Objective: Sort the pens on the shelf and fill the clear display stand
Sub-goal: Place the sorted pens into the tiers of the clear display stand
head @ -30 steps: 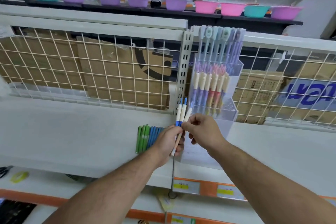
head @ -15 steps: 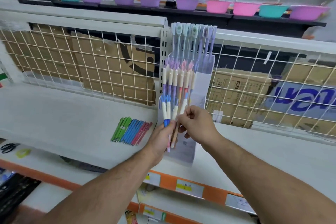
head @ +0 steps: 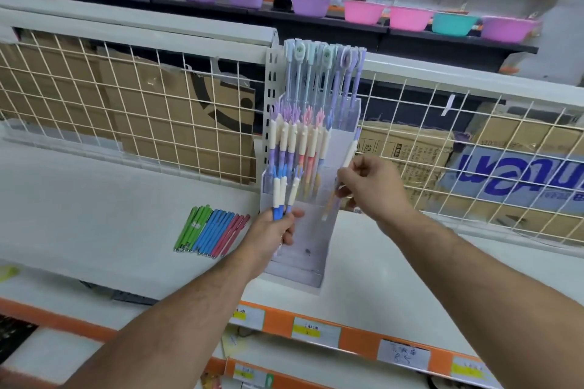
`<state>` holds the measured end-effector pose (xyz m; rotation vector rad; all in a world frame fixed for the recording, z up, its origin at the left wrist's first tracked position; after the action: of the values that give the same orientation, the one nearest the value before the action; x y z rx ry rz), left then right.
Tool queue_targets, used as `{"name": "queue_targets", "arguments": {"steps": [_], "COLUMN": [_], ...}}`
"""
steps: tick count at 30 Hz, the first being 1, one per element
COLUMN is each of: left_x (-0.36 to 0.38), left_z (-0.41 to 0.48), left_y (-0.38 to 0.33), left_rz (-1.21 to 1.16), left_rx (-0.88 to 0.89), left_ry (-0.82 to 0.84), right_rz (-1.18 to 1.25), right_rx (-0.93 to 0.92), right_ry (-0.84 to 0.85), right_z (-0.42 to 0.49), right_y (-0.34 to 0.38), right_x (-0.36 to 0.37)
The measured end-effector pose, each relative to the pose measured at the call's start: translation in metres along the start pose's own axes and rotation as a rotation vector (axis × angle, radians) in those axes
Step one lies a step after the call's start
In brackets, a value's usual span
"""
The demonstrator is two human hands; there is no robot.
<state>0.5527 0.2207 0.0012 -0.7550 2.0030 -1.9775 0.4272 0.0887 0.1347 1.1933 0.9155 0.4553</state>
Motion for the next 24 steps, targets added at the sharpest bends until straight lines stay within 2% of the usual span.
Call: {"name": "queue_targets", "arguments": {"steps": [5, 12, 24], "left_x": [-0.002, -0.007, -0.005], "left_z": [-0.001, 0.0, 0.002], "left_y": [0.0, 0.004, 0.005], "left_rz": [-0.106, -0.071, -0.015], "left_rx": [-0.006, -0.003, 0.017], "left_ry": [-0.005, -0.025, 0.052], "right_rz": [-0.036, -0.139, -0.356], "right_rx": [-0.033, -0.032, 0.011], "right_ry": [-0.103, -0.182, -0.155], "right_z": [0.019, 0.034, 0.034], "right_y": [0.02, 0.032, 0.026], "right_x": [-0.019, -0.02, -0.005]}}
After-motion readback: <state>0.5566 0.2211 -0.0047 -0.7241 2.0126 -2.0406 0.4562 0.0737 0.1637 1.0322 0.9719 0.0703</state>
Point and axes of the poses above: each hand's wrist, its own z-axis towards the middle knuckle, its own x-axis out of the palm, y = z × x, the point moved 6 cm from there along z, towards the middle knuckle, and after that the axes turned 14 degrees about y, right-handed, at the moved point
